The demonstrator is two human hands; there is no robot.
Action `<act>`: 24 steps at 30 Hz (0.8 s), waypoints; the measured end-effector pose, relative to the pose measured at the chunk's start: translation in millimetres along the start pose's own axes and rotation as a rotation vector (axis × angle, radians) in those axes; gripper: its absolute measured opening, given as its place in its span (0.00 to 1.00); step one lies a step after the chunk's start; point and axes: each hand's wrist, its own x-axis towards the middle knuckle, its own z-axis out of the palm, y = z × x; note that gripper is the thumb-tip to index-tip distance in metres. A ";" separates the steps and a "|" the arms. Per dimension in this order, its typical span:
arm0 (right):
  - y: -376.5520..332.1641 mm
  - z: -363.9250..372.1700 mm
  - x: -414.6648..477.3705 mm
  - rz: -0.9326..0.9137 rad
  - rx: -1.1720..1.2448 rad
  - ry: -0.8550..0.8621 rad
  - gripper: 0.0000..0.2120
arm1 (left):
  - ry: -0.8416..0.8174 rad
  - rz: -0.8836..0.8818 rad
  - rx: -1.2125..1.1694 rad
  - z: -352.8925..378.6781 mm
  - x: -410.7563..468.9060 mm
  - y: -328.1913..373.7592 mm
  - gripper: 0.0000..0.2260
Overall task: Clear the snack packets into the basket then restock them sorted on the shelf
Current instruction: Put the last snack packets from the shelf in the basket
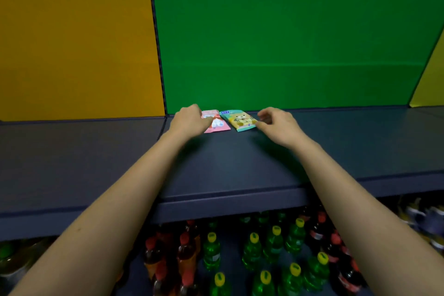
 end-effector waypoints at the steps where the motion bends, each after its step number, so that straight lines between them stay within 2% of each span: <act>1: 1.2 5.8 12.3 0.016 -0.030 -0.016 0.19 | -0.003 -0.054 0.000 8.5 9.3 0.8 0.21; 6: 5.8 34.2 61.7 0.114 -0.116 -0.105 0.30 | -0.026 -0.322 -0.084 42.5 45.8 7.2 0.39; 10: 5.5 50.8 82.0 0.166 -0.195 -0.117 0.38 | 0.056 -0.419 -0.090 58.1 69.4 11.6 0.44; 12: 5.4 55.3 88.4 0.175 -0.158 -0.115 0.38 | 0.048 -0.449 -0.101 63.0 77.9 14.3 0.43; 16: 5.8 52.0 96.3 0.226 -0.043 -0.180 0.34 | -0.005 -0.426 -0.195 62.4 87.2 9.1 0.39; 20: 8.1 46.1 90.9 0.257 0.076 -0.255 0.29 | -0.010 -0.392 -0.322 53.1 75.0 -0.2 0.29; 24: 2.5 38.9 78.8 0.158 0.140 -0.284 0.17 | -0.064 -0.299 -0.563 22.5 44.8 -4.8 0.11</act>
